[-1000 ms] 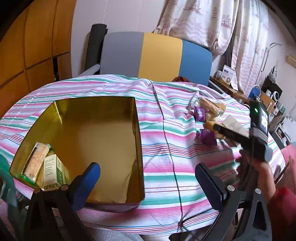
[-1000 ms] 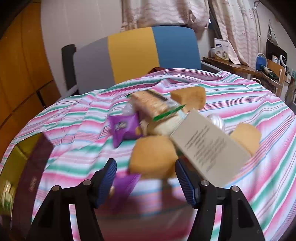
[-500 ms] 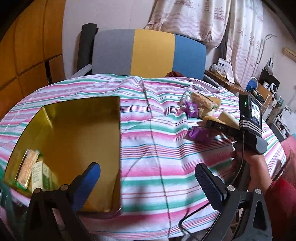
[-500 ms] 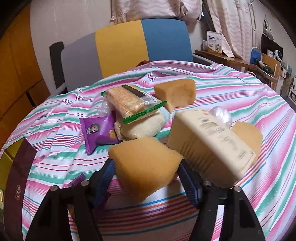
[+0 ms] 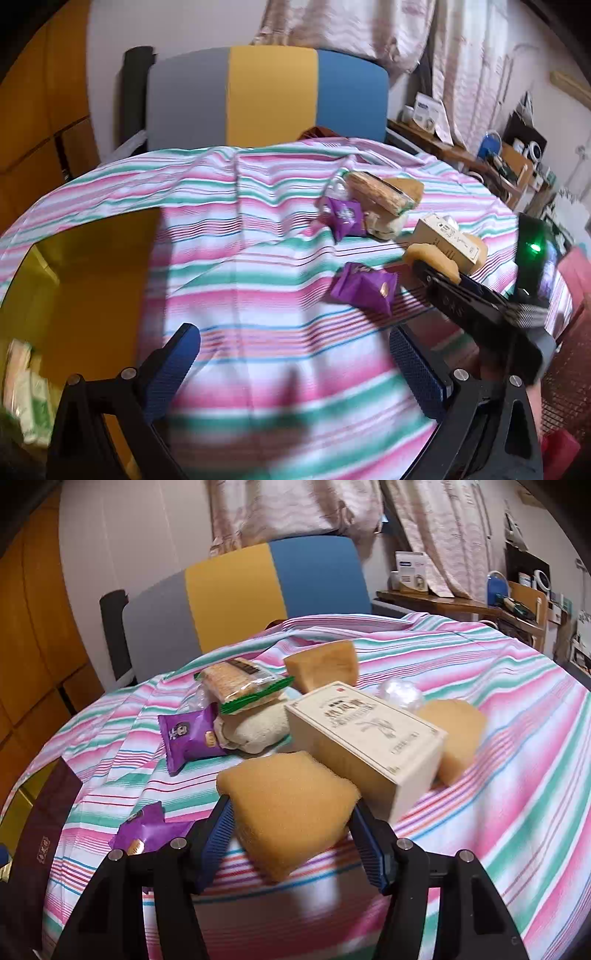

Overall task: Organize objects
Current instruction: 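Grasp a yellow sponge cake with the right tool while left tool grasps purple packet, then carry the purple packet into the tin and release while right tool carries sponge cake, then lower the sponge cake into the gold tin and open the right tool, then grasp another yellow sponge cake with the right tool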

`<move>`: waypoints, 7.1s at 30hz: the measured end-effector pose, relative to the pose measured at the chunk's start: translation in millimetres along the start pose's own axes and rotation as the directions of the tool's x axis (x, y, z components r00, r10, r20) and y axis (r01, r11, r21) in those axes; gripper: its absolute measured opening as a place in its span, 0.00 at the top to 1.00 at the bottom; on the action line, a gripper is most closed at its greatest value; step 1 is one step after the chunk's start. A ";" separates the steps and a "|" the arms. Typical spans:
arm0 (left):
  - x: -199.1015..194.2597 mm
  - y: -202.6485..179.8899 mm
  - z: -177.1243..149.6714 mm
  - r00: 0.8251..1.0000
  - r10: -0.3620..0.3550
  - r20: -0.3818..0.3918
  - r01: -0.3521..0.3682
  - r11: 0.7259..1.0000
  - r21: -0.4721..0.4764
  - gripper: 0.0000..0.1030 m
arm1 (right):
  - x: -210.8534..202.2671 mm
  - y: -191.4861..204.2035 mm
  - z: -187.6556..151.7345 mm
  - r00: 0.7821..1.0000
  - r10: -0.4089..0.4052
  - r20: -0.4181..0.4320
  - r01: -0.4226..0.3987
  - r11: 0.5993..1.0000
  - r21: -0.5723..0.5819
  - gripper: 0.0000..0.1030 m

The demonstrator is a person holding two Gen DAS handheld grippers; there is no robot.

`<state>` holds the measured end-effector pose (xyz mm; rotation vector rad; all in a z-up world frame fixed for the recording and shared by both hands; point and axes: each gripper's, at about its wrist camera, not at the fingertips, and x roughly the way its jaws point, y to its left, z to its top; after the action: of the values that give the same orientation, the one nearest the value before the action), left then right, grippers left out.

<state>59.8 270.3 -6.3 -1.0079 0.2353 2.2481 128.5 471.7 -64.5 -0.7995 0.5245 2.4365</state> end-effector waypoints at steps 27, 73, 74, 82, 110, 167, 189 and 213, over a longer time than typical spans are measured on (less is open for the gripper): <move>100.7 -45.5 19.3 0.976 -0.218 -0.014 0.217 0.958 0.186 0.56 | -8.6 -30.9 -8.7 0.998 0.021 0.060 -0.031 0.986 0.164 0.38; -51.9 116.4 -35.9 0.972 -0.024 0.233 0.072 0.977 -0.202 0.58 | -24.2 41.8 -29.1 0.994 -0.028 0.106 0.048 0.979 -0.197 0.40; -53.3 123.9 -36.3 0.974 -0.010 0.225 0.060 0.974 -0.216 0.58 | -25.1 42.6 -29.5 0.994 -0.027 0.108 0.048 0.979 -0.198 0.40; -50.7 188.8 -30.8 0.983 0.127 0.135 -0.085 0.957 -0.278 0.58 | -30.1 41.0 -27.8 0.998 0.003 0.066 0.003 0.996 -0.090 0.40; -34.9 325.7 -23.7 0.957 0.286 -0.044 -0.268 0.821 -0.503 0.21 | -112.4 242.4 -49.2 0.848 0.521 -0.094 -0.519 0.785 -0.338 0.40; -146.1 307.5 -49.5 0.872 0.480 0.096 -0.315 0.701 -0.640 0.00 | -75.9 320.1 -75.9 0.837 0.430 -0.339 -0.538 0.761 -0.363 0.23; -170.8 306.2 -44.7 0.859 0.494 0.138 -0.290 0.689 -0.664 0.00 | -60.6 402.3 -104.3 0.806 0.361 -0.469 -0.583 0.619 -0.526 0.26; -105.5 189.0 -32.7 0.980 0.135 0.149 -0.070 0.923 -0.378 0.00 | -68.2 194.7 -24.7 0.947 0.287 -0.144 -0.313 0.925 -0.215 0.26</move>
<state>11.9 59.6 28.7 -0.9978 -0.2293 2.5189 73.4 281.4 -2.0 -1.0211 0.4294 2.7884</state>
